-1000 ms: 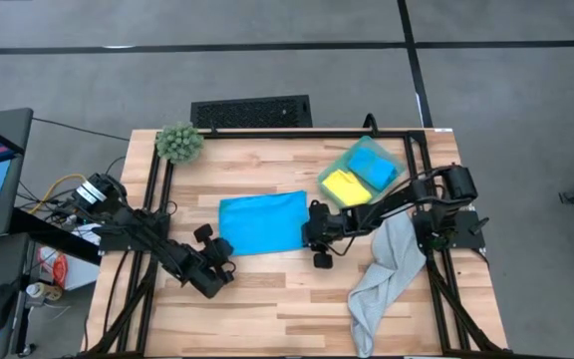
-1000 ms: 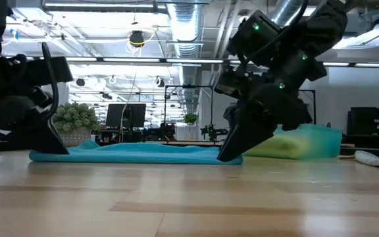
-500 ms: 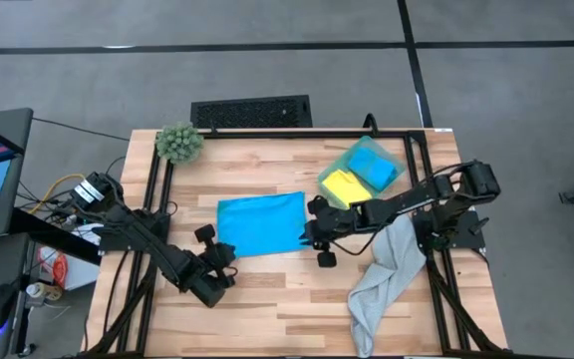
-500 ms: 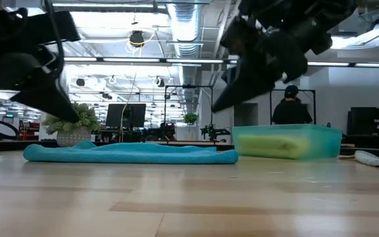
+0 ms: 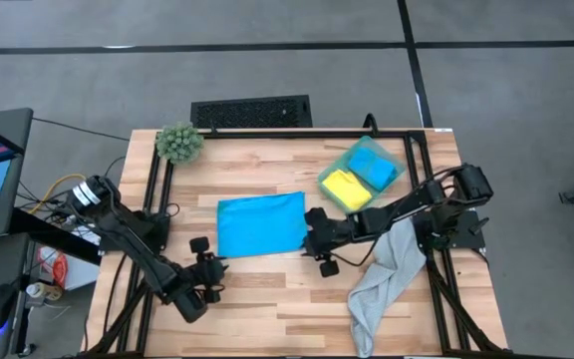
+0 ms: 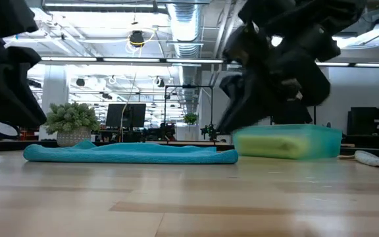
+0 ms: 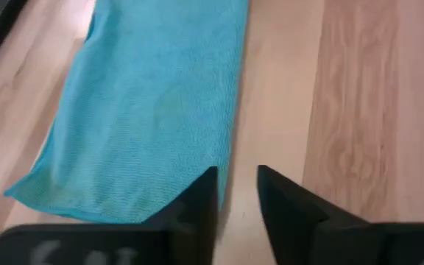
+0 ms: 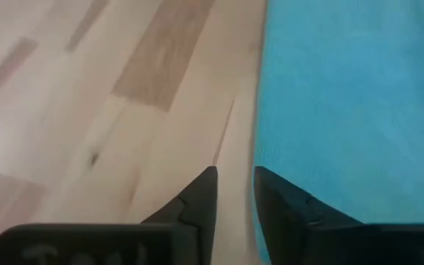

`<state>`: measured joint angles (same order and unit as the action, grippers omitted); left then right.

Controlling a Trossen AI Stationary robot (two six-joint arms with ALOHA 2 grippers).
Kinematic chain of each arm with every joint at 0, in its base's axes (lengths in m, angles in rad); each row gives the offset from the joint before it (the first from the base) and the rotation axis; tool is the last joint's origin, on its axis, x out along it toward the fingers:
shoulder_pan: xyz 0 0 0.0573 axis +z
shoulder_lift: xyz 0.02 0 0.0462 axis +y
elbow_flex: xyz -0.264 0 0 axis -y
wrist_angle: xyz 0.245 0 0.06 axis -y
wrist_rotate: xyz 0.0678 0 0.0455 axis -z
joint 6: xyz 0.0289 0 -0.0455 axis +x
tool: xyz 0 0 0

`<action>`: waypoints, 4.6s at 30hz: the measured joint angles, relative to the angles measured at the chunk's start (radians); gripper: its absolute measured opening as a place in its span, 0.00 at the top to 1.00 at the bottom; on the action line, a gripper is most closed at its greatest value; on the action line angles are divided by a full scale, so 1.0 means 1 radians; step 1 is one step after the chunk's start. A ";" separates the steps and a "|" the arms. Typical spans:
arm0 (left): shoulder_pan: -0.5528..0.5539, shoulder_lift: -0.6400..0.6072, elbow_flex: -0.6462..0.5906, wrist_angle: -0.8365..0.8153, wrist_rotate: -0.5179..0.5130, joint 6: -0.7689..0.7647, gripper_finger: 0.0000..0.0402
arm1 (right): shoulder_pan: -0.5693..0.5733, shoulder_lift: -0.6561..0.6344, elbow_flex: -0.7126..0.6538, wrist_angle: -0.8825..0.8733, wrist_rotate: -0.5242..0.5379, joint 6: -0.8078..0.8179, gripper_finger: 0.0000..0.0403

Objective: Fold microfiber towels
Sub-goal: Fold the blue towel

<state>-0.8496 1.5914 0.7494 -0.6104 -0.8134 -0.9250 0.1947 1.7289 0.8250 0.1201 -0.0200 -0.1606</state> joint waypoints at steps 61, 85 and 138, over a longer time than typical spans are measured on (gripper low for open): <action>0.022 0.164 0.021 -0.014 0.037 -0.145 0.98 | 0.023 0.120 -0.198 0.412 0.087 0.125 0.97; 0.293 0.162 0.152 -0.500 -0.198 -0.179 1.00 | -0.282 -0.078 -0.195 0.323 0.123 0.107 0.96; 0.452 0.161 0.106 -0.307 -0.205 0.087 0.70 | -0.368 0.040 -0.025 0.063 0.212 0.082 0.63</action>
<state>-0.3978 1.7519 0.8557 -0.9176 -1.0186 -0.8381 -0.1730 1.7690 0.7996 0.1826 0.1924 -0.0789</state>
